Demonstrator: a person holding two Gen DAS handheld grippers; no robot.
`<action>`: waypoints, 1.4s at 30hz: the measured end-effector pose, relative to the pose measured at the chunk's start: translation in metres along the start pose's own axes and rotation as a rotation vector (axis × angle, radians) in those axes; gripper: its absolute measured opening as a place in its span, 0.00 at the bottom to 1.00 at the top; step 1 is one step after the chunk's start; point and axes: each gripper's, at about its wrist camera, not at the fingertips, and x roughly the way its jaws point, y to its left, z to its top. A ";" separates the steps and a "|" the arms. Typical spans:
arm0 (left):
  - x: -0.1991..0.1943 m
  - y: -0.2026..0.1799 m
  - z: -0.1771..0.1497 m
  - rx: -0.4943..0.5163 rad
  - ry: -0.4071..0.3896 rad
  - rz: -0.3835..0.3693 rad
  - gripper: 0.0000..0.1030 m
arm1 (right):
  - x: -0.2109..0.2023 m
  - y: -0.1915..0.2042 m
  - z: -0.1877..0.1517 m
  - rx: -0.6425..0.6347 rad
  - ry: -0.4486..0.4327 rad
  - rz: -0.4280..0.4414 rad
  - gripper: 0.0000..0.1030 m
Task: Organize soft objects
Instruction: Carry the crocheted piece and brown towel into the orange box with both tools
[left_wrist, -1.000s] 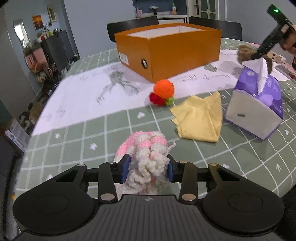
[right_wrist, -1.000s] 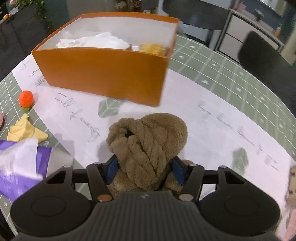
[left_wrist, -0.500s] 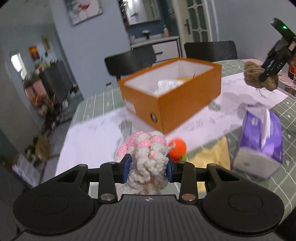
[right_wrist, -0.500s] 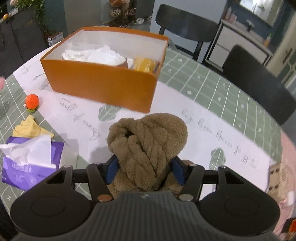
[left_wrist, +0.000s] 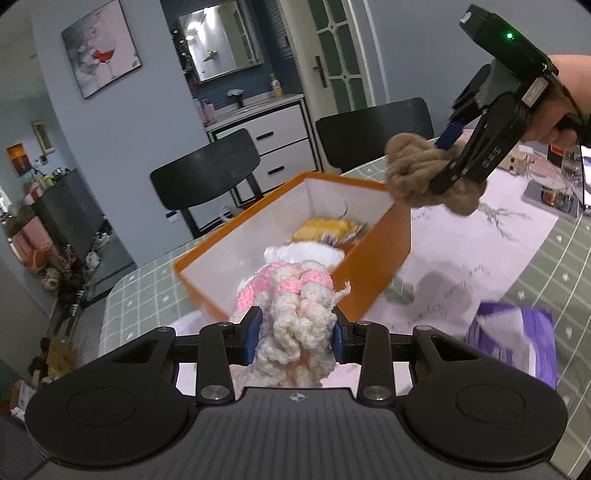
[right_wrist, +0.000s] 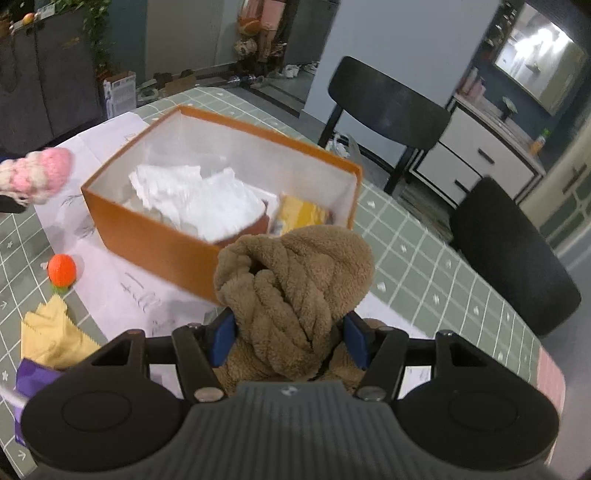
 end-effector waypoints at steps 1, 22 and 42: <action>0.006 0.002 0.005 0.003 0.003 -0.006 0.41 | 0.001 0.001 0.006 -0.007 -0.005 0.001 0.59; 0.135 0.038 0.066 -0.037 0.113 0.032 0.41 | 0.070 0.012 0.090 -0.008 -0.040 0.038 0.60; 0.194 0.027 0.057 -0.031 0.267 0.048 0.47 | 0.148 -0.006 0.064 -0.002 0.093 0.114 0.68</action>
